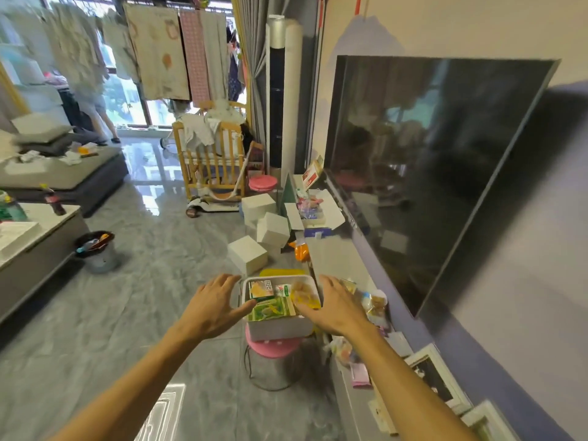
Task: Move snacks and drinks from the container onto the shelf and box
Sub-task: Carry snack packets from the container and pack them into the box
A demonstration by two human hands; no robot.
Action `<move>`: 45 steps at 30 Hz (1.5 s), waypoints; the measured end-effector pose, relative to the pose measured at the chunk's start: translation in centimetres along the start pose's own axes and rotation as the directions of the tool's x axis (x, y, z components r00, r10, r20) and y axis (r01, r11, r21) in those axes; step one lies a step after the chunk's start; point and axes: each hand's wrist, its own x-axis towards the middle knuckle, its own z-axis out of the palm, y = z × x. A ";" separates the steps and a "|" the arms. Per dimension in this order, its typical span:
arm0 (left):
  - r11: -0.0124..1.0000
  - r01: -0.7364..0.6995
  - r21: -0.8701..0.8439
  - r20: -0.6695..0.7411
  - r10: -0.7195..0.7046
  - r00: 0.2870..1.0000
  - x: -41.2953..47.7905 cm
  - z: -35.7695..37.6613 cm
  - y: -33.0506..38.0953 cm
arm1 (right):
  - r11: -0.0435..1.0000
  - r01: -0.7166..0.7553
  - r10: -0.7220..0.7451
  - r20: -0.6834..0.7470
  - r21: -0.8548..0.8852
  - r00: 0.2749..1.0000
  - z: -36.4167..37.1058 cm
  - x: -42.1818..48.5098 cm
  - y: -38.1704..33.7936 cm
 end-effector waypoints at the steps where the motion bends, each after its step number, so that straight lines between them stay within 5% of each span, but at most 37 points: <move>1: 1.000 0.012 0.000 0.002 -0.012 1.000 1.3 0.3 -0.2 | 1.000 0.012 -0.012 0.019 0.005 1.000 0.3 2.1 0.2; 19: 0.978 0.195 -0.069 0.169 -0.181 0.969 22.2 9.0 -7.9 | 0.993 0.099 -0.083 0.227 -0.061 0.970 8.6 31.0 1.2; 30: 0.910 0.384 -0.156 0.362 -0.309 0.879 32.4 17.5 -15.5 | 0.992 0.061 -0.010 0.409 -0.113 0.912 19.8 44.8 1.1; 36: 0.792 0.595 -0.134 0.471 -0.478 0.742 33.6 27.1 -17.9 | 0.955 0.226 -0.088 0.543 -0.194 0.835 30.3 50.5 4.7; 45: 0.351 0.911 -0.217 0.634 -0.659 0.405 31.9 45.9 -21.2 | 0.868 0.414 -0.175 0.611 -0.274 0.772 46.3 55.8 12.0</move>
